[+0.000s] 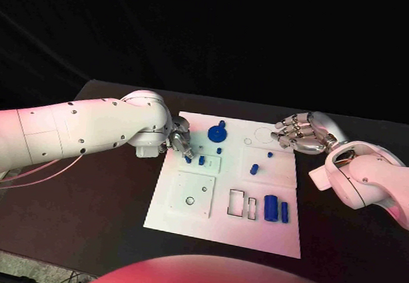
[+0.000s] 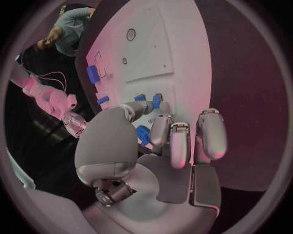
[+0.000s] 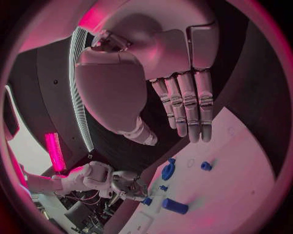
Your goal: Assemble the parts on the task board
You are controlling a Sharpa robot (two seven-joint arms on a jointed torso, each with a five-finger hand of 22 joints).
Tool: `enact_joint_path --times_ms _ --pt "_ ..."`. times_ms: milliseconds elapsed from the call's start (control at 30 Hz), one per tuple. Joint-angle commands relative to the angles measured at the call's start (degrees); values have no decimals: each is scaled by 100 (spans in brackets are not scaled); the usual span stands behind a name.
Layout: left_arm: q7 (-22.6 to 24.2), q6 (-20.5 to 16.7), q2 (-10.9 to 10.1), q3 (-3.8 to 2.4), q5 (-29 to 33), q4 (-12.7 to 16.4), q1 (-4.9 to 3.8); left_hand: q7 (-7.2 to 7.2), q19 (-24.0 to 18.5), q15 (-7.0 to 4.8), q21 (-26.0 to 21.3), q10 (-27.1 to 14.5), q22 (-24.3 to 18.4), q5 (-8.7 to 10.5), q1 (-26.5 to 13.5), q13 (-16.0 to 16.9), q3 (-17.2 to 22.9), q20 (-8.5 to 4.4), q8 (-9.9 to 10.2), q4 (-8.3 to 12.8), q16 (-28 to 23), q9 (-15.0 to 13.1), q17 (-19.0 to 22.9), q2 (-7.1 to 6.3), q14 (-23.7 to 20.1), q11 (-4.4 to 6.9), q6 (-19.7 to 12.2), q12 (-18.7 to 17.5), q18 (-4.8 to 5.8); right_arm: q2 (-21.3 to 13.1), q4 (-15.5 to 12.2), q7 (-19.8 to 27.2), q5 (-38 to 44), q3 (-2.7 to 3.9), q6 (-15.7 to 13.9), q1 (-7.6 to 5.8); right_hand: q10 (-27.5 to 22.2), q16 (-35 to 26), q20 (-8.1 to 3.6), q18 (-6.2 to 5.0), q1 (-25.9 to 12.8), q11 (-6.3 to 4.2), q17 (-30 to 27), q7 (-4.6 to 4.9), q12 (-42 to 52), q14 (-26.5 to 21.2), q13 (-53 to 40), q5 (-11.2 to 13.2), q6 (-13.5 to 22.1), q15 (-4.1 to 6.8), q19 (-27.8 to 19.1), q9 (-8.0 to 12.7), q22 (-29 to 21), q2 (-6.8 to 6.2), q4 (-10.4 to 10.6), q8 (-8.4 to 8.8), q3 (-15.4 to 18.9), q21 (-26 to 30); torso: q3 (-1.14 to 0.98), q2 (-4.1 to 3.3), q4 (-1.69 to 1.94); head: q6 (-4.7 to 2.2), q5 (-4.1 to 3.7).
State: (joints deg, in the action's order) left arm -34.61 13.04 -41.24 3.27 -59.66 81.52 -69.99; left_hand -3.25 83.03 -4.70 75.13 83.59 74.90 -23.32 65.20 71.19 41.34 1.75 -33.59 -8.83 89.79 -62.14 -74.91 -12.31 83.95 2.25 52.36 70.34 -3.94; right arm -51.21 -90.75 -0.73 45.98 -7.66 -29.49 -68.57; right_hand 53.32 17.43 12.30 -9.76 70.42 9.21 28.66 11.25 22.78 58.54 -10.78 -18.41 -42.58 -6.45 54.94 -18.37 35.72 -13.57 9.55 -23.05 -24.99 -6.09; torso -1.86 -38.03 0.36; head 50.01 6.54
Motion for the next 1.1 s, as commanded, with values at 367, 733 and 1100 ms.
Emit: enact_joint_path --times_ms 367,733,1100 --pt "-45 283 12 50 19 30 65 169 8 -56 43 65 1095 -234 -125 2 816 -29 -22 894 21 -31 -1509 -20 605 28 248 -11 80 6 2 69 -5 0 -4 15 -20 -42 52 -55 -51 20 -15 156 -27 -7 18 -34 51 -20 1 15 -22 -10 -26 -37 16 44 1 6 3 -1 -3" --pt "-49 79 -14 50 -111 56 70 185 42 -68 117 109 1114 -447 -192 44 827 -33 -50 963 21 -65 -1509 -32 605 44 301 36 94 3 -2 81 -13 0 -24 21 -39 -100 67 -53 -68 33 -36 168 -39 -30 54 -35 74 -37 -11 34 -75 0 -32 -40 48 81 1 2 3 -1 4" --pt "-22 2 -32 51 -362 102 80 191 52 -73 136 127 1119 -505 -196 67 832 -35 -59 992 21 -75 -1509 -35 605 49 314 62 97 1 -3 87 -31 0 -24 24 -48 -125 74 -53 -73 39 -45 173 -42 -41 69 -37 85 -43 -19 42 -99 5 -35 -41 62 99 -1 3 -1 -1 1"
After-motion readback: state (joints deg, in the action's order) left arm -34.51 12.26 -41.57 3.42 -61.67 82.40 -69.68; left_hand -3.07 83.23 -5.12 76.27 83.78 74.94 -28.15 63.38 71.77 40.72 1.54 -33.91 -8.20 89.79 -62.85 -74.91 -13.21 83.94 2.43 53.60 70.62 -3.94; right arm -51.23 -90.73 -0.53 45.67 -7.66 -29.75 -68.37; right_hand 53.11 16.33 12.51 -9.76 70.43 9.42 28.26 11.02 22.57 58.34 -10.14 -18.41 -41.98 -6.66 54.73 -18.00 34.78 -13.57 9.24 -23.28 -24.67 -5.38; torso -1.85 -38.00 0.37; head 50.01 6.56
